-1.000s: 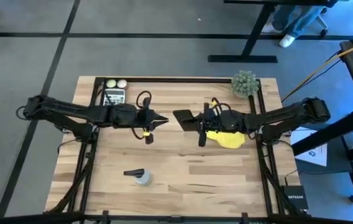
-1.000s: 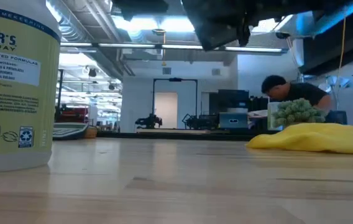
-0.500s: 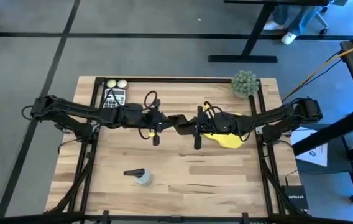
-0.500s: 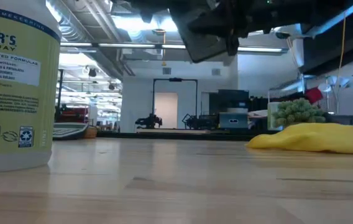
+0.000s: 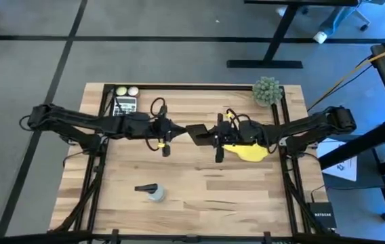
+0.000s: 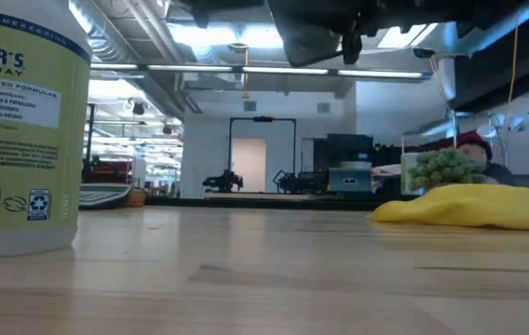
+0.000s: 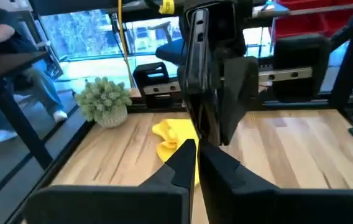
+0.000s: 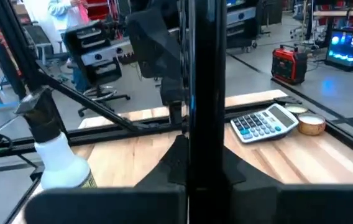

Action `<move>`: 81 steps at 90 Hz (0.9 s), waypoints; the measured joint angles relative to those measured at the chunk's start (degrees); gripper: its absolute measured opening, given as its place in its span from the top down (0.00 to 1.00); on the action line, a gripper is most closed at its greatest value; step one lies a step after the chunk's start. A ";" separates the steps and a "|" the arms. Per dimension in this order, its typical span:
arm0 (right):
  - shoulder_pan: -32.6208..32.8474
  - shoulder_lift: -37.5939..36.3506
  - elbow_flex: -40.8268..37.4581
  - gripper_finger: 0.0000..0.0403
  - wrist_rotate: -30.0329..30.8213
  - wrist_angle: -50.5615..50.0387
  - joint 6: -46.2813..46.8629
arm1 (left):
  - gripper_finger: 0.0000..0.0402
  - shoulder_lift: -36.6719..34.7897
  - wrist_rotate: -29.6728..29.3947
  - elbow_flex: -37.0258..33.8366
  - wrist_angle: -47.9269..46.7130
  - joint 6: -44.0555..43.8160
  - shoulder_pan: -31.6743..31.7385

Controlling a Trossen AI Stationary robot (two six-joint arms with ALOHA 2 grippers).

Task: Apply microfiber cloth
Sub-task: Spray the back of the cellphone using the spray bottle

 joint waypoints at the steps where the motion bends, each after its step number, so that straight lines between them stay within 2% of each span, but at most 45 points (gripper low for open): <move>1: 0.00 0.08 -0.01 0.99 -0.01 0.00 0.00 | 1.00 0.07 0.26 -0.01 0.12 0.00 0.12; 11: 0.02 1.19 -0.02 0.99 -0.38 0.71 -0.02 | 1.00 0.96 3.86 -0.09 3.42 -0.30 1.31; 26: 0.03 2.24 -0.04 0.99 -0.51 0.60 -0.07 | 1.00 2.03 4.38 -0.06 6.45 -0.59 1.83; 37: 0.04 1.87 -0.09 0.99 -0.64 0.23 -0.17 | 1.00 1.78 4.32 0.11 5.60 -0.43 1.22; 57: -0.04 -1.14 -0.05 0.99 0.47 0.07 -0.31 | 1.00 -2.54 4.41 0.11 -2.51 -1.38 -0.05; 81: -0.09 0.59 0.00 0.99 0.85 0.46 -0.31 | 1.00 -1.48 4.43 0.09 1.14 -0.45 -0.81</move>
